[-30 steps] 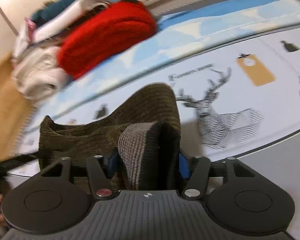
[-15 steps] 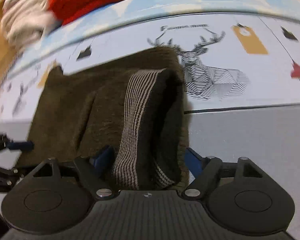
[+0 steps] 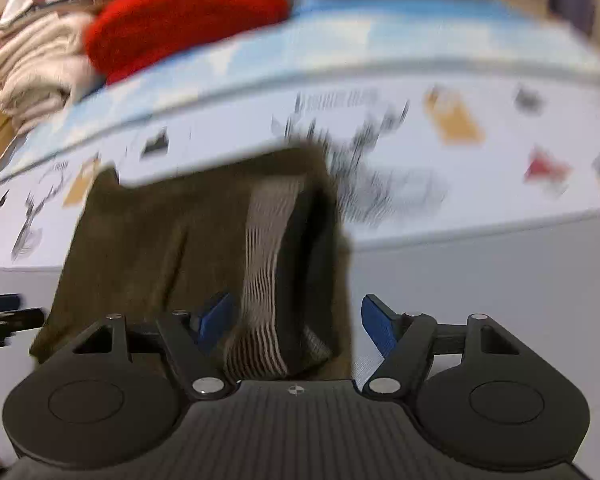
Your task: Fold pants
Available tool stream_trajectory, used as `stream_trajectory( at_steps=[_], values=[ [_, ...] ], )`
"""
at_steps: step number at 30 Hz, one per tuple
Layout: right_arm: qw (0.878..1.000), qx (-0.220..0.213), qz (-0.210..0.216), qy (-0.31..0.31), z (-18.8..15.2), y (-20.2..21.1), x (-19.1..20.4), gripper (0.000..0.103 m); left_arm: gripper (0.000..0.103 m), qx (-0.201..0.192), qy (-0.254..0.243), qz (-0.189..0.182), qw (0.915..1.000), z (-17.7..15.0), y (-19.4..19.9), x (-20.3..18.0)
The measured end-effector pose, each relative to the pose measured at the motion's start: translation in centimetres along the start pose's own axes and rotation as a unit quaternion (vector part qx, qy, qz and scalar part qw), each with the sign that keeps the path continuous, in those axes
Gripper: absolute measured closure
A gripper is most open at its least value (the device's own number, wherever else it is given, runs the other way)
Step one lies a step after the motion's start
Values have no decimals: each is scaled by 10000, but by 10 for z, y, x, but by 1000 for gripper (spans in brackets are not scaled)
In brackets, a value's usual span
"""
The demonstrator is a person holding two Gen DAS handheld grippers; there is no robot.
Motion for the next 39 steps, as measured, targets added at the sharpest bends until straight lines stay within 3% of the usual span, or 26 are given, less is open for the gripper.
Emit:
stream_trajectory(
  at_steps=[2, 7, 11, 13, 15, 19, 25, 32, 39],
  values=[
    [9993, -377, -18, 55, 0, 30, 10, 28, 16, -421, -42, 103, 9991, -2, 33, -3],
    [9910, -1278, -110, 378, -31, 103, 35, 13, 16, -1120, -132, 465, 9925, -37, 97, -25],
    [9894, -1381, -96, 440, -69, 120, 44, 13, 16, -1481, -240, 750, 9858, -64, 113, -45],
    [9921, -1193, -110, 377, -74, 118, 49, 13, 16, -1250, -100, 597, 9903, -71, 110, -52],
    [9904, -1313, -182, 388, -78, 119, 53, 12, 16, -1116, 50, 218, 9935, -71, 104, -58],
    [9891, -1243, -463, 634, -84, 114, 61, 12, 16, -851, -69, 343, 9958, -70, 86, -66],
    [9891, -1147, -530, 752, -86, 107, 66, 12, 16, -441, 647, 204, 9967, -70, 71, -50],
    [9893, -923, -678, 900, -90, 94, 69, 12, 16, -275, 667, 428, 9965, -71, 57, -44],
    [9934, -730, -629, 629, -86, 83, 59, 12, 16, -249, 736, 379, 9963, -66, 51, -43]
  ],
)
Point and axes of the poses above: each gripper's, at about its wrist camera, not at the fingertips, and y roughly against the way its jaws point, x to its left, z to its top, the point moved 3 cm from there along -y, roughly the way its jaws point, and after that the axes turned 2 degrees about z, right-handed, at the moved point
